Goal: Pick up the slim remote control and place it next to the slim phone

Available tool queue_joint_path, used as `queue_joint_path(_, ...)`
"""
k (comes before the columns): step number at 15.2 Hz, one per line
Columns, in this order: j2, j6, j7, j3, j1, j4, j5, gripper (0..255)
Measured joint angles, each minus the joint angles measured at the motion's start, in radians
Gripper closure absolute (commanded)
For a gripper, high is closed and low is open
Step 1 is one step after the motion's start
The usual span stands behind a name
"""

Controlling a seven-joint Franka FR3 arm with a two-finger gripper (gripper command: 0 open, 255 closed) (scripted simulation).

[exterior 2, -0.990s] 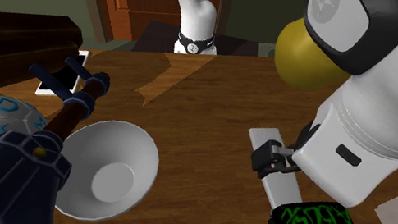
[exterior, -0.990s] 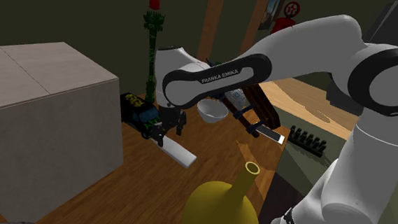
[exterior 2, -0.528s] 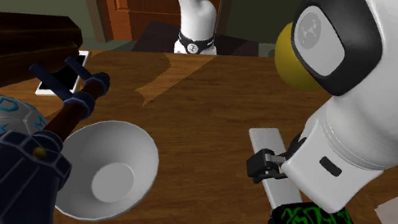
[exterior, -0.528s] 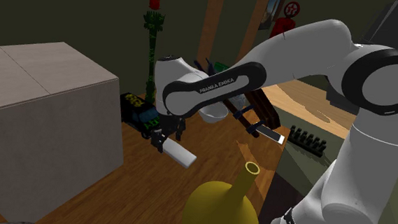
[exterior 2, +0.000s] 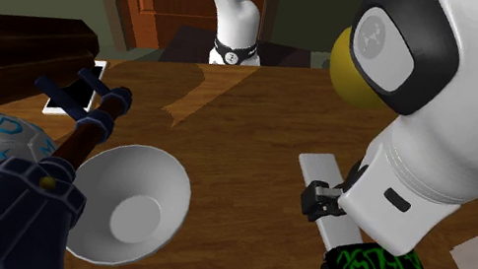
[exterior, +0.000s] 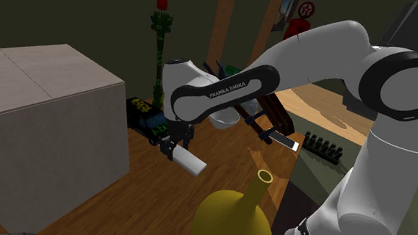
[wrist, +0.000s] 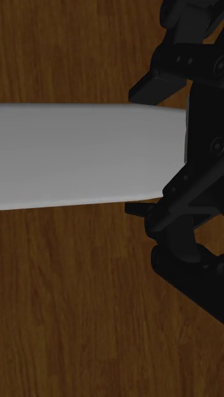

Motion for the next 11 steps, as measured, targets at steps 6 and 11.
queue_joint_path(6, 0.0, 0.0, -0.001, 0.0, 0.0, 0.0, 0.0, 255)
queue_joint_path(11, -0.022, -0.034, -0.006, 0.002, -0.003, 0.012, 0.008, 255)
